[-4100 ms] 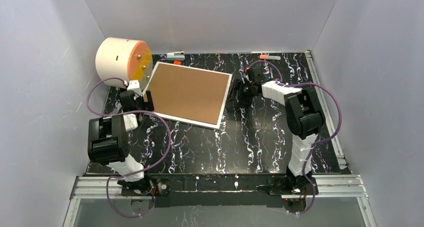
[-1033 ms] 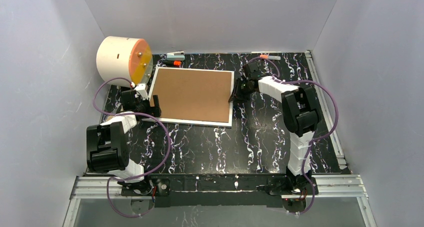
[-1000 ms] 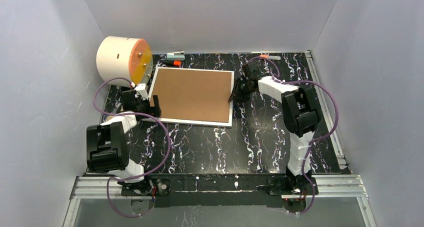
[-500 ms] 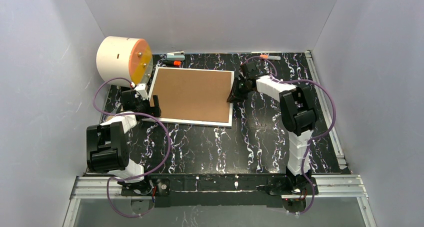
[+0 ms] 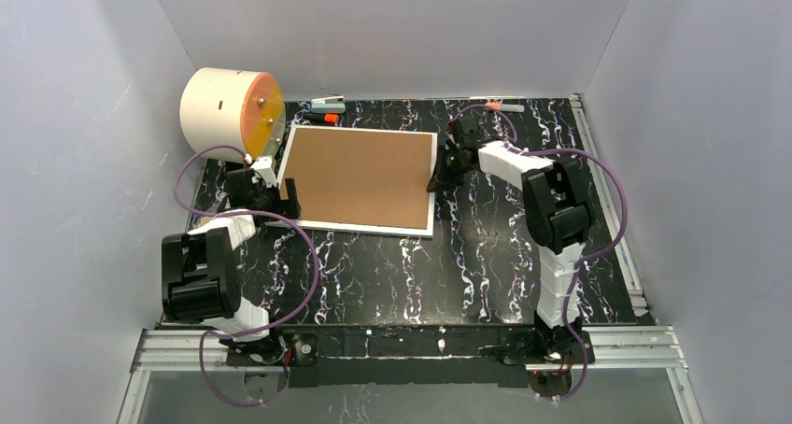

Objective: Put the photo into the frame

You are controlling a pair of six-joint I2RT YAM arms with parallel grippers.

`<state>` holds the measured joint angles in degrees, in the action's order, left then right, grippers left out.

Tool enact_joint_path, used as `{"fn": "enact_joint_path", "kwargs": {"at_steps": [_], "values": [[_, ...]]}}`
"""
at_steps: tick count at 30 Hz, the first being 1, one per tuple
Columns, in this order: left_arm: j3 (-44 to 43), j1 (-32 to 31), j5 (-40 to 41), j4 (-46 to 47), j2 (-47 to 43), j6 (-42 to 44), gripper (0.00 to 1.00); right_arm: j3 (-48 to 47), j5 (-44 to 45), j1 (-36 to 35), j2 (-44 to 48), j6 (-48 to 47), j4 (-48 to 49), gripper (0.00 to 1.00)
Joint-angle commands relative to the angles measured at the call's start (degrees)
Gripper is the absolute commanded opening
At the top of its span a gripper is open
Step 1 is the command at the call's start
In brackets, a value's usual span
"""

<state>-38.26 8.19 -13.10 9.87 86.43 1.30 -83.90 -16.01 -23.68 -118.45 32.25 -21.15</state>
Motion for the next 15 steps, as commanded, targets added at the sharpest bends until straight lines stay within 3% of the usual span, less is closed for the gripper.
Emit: {"fn": "enact_joint_path", "kwargs": {"at_steps": [1, 3, 6, 15], "values": [[0.9, -0.2, -2.7, -1.4, -2.2, -0.1, 0.93, -1.3, 9.0, -2.5, 0.9, -2.3, -2.6, 0.24], [1.0, -0.1, -2.0, -1.5, -2.4, 0.1, 0.93, -2.8, 13.0, -2.5, 2.2, -2.9, -4.4, 0.36], [1.1, -0.2, -1.3, -1.4, -2.7, 0.2, 0.93, -5.2, 16.4, -2.5, 3.8, -3.8, -4.6, 0.43], [1.1, -0.2, -0.1, -1.3, -2.7, 0.2, 0.93, -14.2, 17.1, -2.5, -3.2, -5.4, 0.6, 0.44]]}}
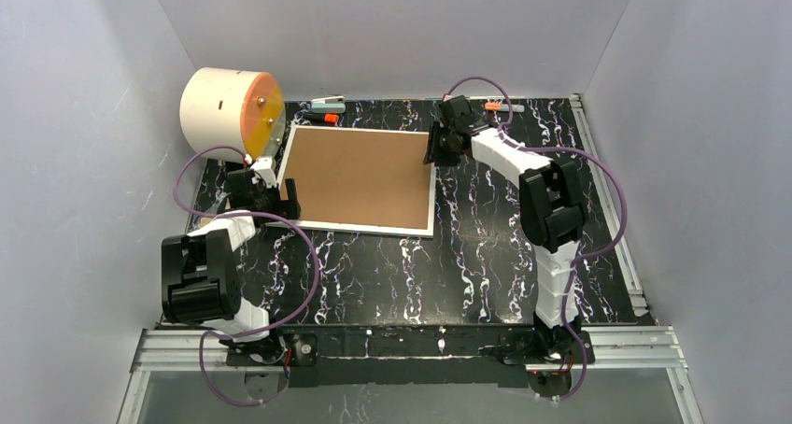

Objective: Put the photo into the frame

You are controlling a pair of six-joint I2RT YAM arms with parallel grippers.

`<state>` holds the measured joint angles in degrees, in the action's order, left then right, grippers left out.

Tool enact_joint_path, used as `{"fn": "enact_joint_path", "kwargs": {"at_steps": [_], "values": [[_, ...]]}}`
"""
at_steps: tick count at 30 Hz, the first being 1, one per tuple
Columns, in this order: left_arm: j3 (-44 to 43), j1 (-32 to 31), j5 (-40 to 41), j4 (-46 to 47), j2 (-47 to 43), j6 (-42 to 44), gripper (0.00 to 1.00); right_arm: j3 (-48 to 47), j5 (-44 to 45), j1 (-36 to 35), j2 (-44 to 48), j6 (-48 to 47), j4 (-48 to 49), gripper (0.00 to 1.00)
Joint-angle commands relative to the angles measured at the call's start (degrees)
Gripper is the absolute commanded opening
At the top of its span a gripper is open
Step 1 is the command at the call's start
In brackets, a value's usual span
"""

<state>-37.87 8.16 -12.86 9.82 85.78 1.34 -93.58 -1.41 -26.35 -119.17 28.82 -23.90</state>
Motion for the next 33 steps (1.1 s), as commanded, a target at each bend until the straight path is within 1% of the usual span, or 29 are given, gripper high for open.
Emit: {"fn": "enact_joint_path", "kwargs": {"at_steps": [1, 3, 7, 14, 21, 27, 30, 33], "values": [[0.7, -0.2, -0.4, -1.3, -2.1, 0.1, 0.93, -5.4, 2.8, 0.1, -3.1, -2.3, 4.4, 0.43], [0.8, -0.1, -0.4, -1.3, -2.0, 0.1, 0.93, -7.4, 2.7, 0.2, -4.8, -2.8, 6.3, 0.41], [0.7, -0.2, -0.4, -1.3, -1.8, 0.1, 0.93, -12.7, 1.9, 0.2, -10.0, -3.1, 5.9, 0.37], [0.9, -0.2, -0.8, -1.0, -1.5, -0.2, 0.93, -14.0, 1.8, -0.1, -14.0, -4.7, 5.5, 0.37], [0.4, -0.2, -1.0, -0.9, -0.8, -0.2, 0.93, -11.4, -0.4, -1.1, -14.0, -5.3, 6.4, 0.38], [0.3, -0.2, -1.2, -0.4, -0.4, -0.4, 0.93, -17.7, 0.9, -1.0, -12.1, -4.2, 3.5, 0.38], [0.5, -0.2, -1.2, -0.2, -0.6, -0.7, 0.93, -19.0, -0.8, -1.0, -10.4, -3.6, 3.5, 0.4], [0.9, -0.2, -1.1, 0.2, -0.7, -0.9, 0.92, -19.1, -4.5, -1.2, -11.5, -2.6, 4.1, 0.41]]}}
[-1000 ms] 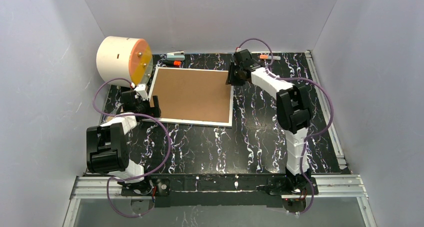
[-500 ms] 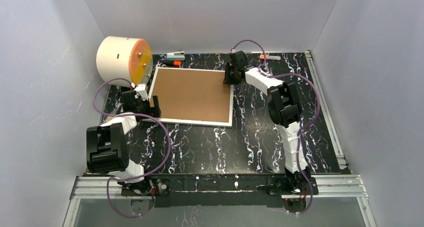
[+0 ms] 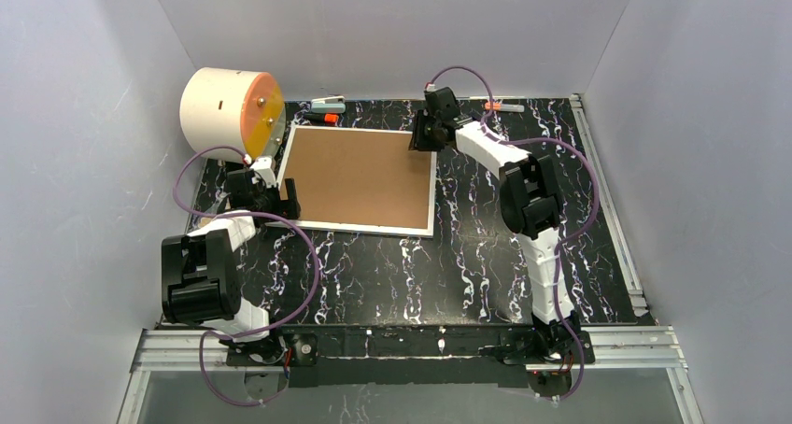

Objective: Put the photo into the frame

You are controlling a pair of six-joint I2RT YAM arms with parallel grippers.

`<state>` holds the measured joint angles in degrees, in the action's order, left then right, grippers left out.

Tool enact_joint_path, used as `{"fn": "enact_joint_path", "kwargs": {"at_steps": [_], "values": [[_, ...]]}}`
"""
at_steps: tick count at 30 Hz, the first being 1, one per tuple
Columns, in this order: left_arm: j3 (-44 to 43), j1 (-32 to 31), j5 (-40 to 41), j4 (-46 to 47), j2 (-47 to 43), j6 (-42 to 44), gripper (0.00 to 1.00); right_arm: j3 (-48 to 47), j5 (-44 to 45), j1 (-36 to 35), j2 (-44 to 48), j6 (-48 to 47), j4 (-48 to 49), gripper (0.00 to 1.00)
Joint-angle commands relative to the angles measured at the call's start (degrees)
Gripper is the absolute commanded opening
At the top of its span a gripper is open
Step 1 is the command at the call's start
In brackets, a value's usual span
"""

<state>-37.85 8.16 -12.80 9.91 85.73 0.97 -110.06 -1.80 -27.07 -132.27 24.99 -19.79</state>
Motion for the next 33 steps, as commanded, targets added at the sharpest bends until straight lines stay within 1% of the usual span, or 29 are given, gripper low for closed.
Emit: {"fn": "enact_joint_path", "kwargs": {"at_steps": [1, 5, 8, 11, 14, 18, 20, 23, 25, 28, 29, 33], "values": [[1.0, -0.1, -1.0, 0.1, -0.7, -0.6, 0.92, -2.7, -4.8, -0.7, 0.7, 1.5, 0.1, 0.41], [1.5, -0.2, 0.2, -0.2, -1.0, -0.3, 0.88, -3.3, -7.9, -1.8, -3.2, 2.4, 2.7, 0.41], [1.5, -0.2, 1.6, -1.3, -1.3, 0.4, 0.85, -6.0, -8.9, -2.2, -6.8, 3.4, 4.2, 0.41], [1.2, -0.1, 3.4, -2.4, -1.5, 1.0, 0.81, -8.1, -7.7, -2.3, -9.4, 4.2, 3.4, 0.4], [1.2, -0.3, 4.0, -3.0, -1.9, 1.4, 0.79, -5.6, -5.4, -2.2, -9.6, 4.1, 2.7, 0.4], [2.0, -0.7, 1.7, -2.9, -2.8, 0.4, 0.78, 1.0, -4.0, -2.2, -7.0, 3.4, 2.7, 0.39], [2.3, -1.2, 0.3, -2.8, -3.1, -0.1, 0.78, 2.5, -4.0, -2.0, -4.8, 3.0, 2.1, 0.39], [2.7, -2.5, -1.3, -3.8, -3.9, -0.6, 0.73, 2.3, -4.5, -1.1, -0.7, 2.3, 0.8, 0.4], [2.6, -3.7, -1.8, -6.0, -4.4, -3.0, 0.69, 2.1, -5.0, -0.6, 2.5, 1.5, 0.1, 0.42], [2.6, -7.1, -2.4, -9.3, -5.3, -4.9, 0.62, 3.4, -6.6, 0.1, 6.7, 1.6, -0.3, 0.42], [2.2, -9.8, -2.1, -10.9, -5.9, -5.6, 0.6, 4.2, -6.9, 0.3, 8.1, 1.9, -0.5, 0.42], [2.8, -15.1, -1.8, -11.7, -8.1, -8.5, 0.59, 6.4, -8.2, 1.6, 11.8, 3.8, -2.1, 0.43]]}}
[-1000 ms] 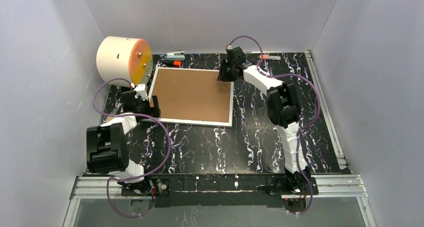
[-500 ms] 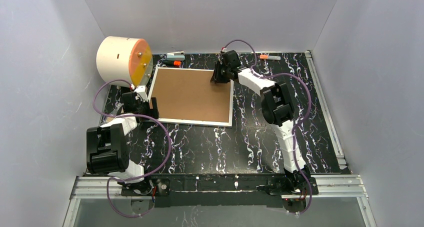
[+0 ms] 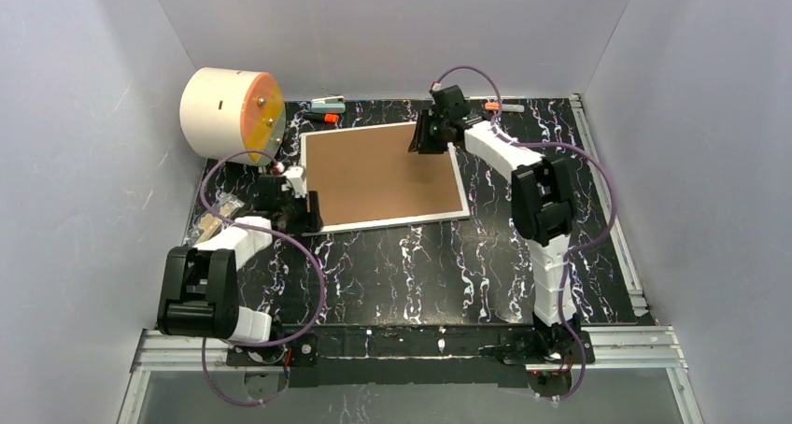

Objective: Put the photo into the frame

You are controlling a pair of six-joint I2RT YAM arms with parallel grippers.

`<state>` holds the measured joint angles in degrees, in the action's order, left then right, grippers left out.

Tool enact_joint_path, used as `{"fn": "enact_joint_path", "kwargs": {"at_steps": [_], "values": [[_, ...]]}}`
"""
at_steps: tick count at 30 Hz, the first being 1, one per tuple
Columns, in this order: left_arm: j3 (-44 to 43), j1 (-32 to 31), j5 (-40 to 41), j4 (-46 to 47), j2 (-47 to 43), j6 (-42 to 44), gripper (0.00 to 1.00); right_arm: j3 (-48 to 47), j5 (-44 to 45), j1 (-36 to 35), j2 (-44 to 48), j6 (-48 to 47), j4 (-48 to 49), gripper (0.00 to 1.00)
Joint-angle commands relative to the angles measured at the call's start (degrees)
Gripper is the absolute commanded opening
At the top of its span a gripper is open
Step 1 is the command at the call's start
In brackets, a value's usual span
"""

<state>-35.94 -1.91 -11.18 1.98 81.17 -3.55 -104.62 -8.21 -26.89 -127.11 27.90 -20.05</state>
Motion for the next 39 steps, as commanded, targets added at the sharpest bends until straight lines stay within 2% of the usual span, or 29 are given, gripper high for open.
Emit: {"fn": "enact_joint_path", "kwargs": {"at_steps": [1, 5, 8, 11, 13, 16, 20, 25, 30, 34, 39], "values": [[1.2, -5.9, -3.5, -3.8, -4.2, -4.6, 0.59, 0.8, -1.9, 1.8, 7.0, 1.8, -2.9, 0.43], [2.3, -9.7, -2.3, -4.8, -8.8, -5.9, 0.59, 3.2, -0.6, 4.1, 10.3, 6.6, -7.8, 0.43], [0.5, -10.0, 1.4, -6.4, -14.2, -5.0, 0.65, 11.0, -0.4, 5.9, 16.3, 9.1, -7.8, 0.44], [-4.6, -10.0, 4.9, -6.9, -16.2, -3.0, 0.77, 21.7, -1.3, 6.6, 23.7, 11.2, -6.0, 0.56], [-8.8, -10.0, 6.2, -5.4, -14.3, -2.7, 0.86, 27.3, -3.3, 6.8, 27.5, 13.0, -5.3, 0.65], [-17.1, -10.0, 5.5, -3.0, -6.3, -2.3, 0.93, 34.1, -6.0, 6.8, 31.3, 16.6, -5.1, 0.73], [-33.3, -10.1, 2.7, -2.2, 10.6, -2.6, 0.93, 41.0, -9.5, 6.9, 34.3, 20.2, -1.6, 0.81], [-55.2, -10.4, 4.7, -4.5, 33.5, -2.5, 0.93, 46.1, -11.2, 6.9, 35.5, 21.1, 2.3, 0.83], [-73.3, -10.8, 9.5, -9.1, 49.3, -3.0, 0.92, 46.8, -10.6, 6.8, 35.2, 19.8, 1.2, 0.83], [-81.8, -10.8, 10.4, -12.0, 57.2, -1.2, 0.93, 48.1, -10.5, 6.8, 35.8, 19.2, 1.0, 0.83], [-83.4, -10.8, 12.1, -11.9, 61.4, 1.3, 0.97, 50.6, -10.2, 6.7, 37.5, 18.9, 1.3, 0.83]]}}
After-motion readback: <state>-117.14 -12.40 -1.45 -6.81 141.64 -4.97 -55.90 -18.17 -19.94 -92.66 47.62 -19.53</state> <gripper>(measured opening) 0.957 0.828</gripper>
